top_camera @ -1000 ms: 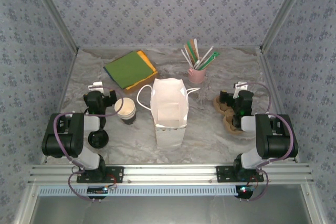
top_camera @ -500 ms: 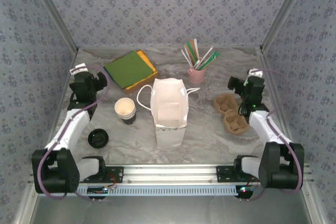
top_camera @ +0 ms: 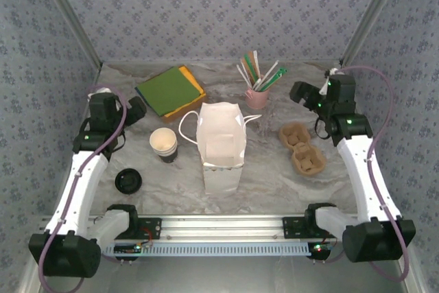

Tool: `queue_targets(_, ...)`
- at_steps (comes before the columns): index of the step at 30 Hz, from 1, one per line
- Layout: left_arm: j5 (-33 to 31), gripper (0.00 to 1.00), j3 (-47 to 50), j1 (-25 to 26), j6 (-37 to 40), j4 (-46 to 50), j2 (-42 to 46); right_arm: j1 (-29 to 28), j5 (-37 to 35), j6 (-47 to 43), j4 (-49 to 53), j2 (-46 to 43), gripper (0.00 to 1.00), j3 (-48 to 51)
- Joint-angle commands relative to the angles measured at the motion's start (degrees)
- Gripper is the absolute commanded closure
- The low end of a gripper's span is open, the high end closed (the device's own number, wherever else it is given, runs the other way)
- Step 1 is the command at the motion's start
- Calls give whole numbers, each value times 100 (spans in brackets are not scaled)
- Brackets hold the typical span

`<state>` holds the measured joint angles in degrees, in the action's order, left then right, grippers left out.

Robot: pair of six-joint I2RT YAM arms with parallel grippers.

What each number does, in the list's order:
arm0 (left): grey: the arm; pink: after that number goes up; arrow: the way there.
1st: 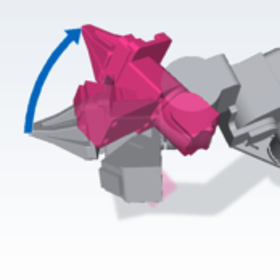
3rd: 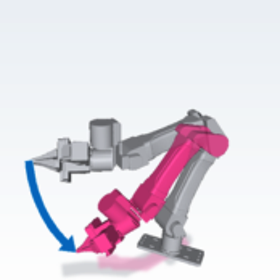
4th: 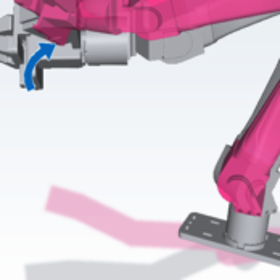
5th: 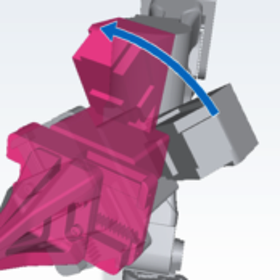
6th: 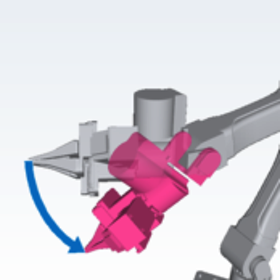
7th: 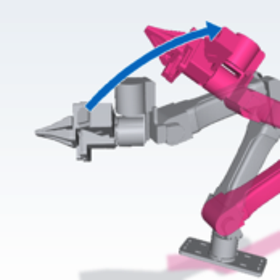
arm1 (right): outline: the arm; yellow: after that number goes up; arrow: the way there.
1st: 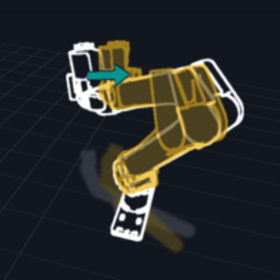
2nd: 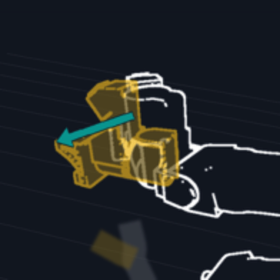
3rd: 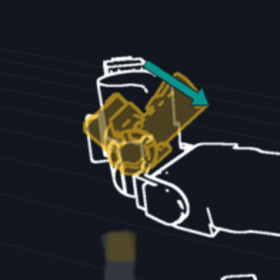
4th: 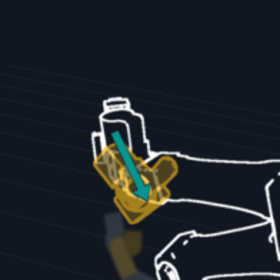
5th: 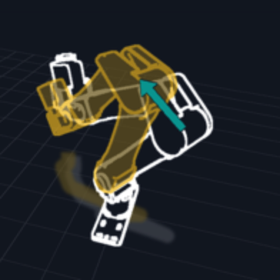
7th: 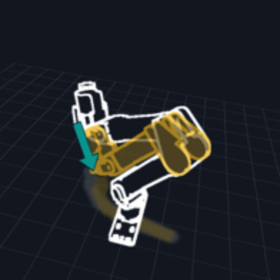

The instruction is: Pack the takeout coffee

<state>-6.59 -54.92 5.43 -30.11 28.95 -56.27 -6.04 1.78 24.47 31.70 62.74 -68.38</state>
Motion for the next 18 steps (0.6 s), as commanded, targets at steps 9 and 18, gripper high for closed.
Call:
queue_targets(9,11,0,-660,957,175,640,-44,-3445,-1809,1459,3124,653,24,-2214)
queue_targets(18,-21,0,-721,1178,258,695,-7,-4933,-2551,2331,3752,1612,24,-2539)
